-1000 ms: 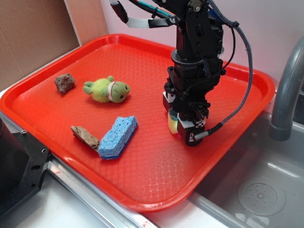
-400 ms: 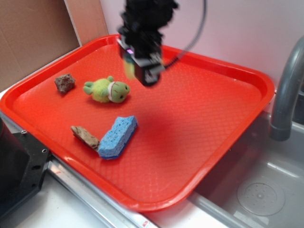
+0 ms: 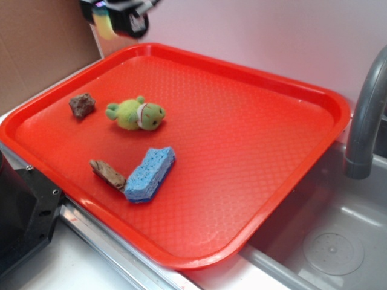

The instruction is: Grab the green sponge.

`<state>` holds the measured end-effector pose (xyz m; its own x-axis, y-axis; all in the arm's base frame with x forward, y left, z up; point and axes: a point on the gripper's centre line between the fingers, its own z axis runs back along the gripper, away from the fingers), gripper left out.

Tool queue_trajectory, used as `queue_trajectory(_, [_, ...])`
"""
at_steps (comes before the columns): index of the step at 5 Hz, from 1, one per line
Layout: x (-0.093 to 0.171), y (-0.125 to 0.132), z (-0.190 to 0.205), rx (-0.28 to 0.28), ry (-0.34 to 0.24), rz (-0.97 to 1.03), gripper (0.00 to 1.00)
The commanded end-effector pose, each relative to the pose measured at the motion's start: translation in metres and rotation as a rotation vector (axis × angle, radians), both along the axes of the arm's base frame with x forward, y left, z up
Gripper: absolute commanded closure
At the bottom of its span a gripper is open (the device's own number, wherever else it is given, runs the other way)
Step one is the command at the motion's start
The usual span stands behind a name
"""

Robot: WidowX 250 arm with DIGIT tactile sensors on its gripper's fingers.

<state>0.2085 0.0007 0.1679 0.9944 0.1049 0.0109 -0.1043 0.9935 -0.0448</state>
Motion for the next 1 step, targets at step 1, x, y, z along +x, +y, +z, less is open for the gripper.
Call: queue_trajectory(1, [-0.0193,0.003,0.007,0.076,-0.08,0.048,1.0])
